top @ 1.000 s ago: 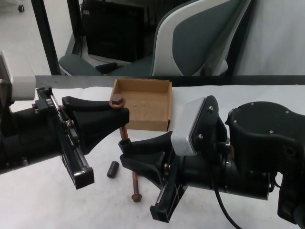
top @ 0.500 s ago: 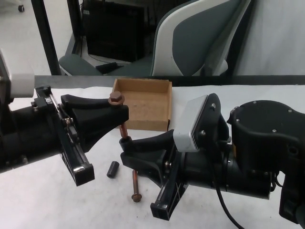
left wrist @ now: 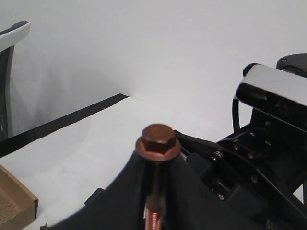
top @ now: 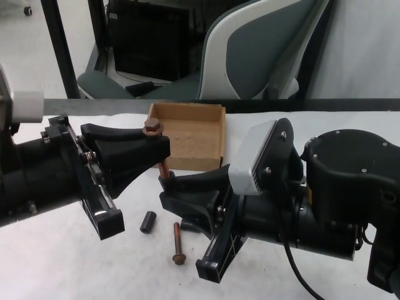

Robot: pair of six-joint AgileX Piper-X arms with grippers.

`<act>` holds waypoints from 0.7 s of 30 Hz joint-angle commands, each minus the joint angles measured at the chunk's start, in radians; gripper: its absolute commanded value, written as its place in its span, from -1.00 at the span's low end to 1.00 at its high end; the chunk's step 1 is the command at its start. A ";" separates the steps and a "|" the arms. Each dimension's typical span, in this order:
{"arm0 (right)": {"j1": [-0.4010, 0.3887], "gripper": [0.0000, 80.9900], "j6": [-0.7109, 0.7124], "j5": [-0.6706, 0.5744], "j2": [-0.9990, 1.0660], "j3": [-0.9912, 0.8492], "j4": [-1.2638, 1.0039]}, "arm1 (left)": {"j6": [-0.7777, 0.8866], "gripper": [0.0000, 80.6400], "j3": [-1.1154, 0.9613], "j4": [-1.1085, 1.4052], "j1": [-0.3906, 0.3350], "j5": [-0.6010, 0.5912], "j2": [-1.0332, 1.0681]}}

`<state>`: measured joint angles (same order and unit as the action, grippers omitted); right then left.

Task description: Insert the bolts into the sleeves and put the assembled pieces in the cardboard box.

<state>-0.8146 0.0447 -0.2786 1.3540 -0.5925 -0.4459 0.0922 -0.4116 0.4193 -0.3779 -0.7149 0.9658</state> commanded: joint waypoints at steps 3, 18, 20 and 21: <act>0.005 -0.99 -0.001 0.011 -0.018 -0.011 -0.070 | 0.044 -0.98 -0.005 0.012 -0.005 -0.012 -0.001; 0.005 -0.99 -0.001 0.011 -0.018 -0.011 -0.152 | 0.143 -0.95 -0.005 0.012 -0.005 -0.012 -0.001; 0.005 -0.99 -0.001 0.011 -0.018 -0.011 -0.152 | 0.129 -0.75 -0.005 0.012 -0.005 -0.012 -0.001; 0.005 -0.99 -0.001 0.011 -0.018 -0.011 -0.152 | 0.129 -0.60 -0.005 0.012 -0.005 -0.012 -0.001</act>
<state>-0.8146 0.0447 -0.2830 1.3540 -0.5925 -0.5726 0.2292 -0.4116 0.4256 -0.3779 -0.7189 0.9658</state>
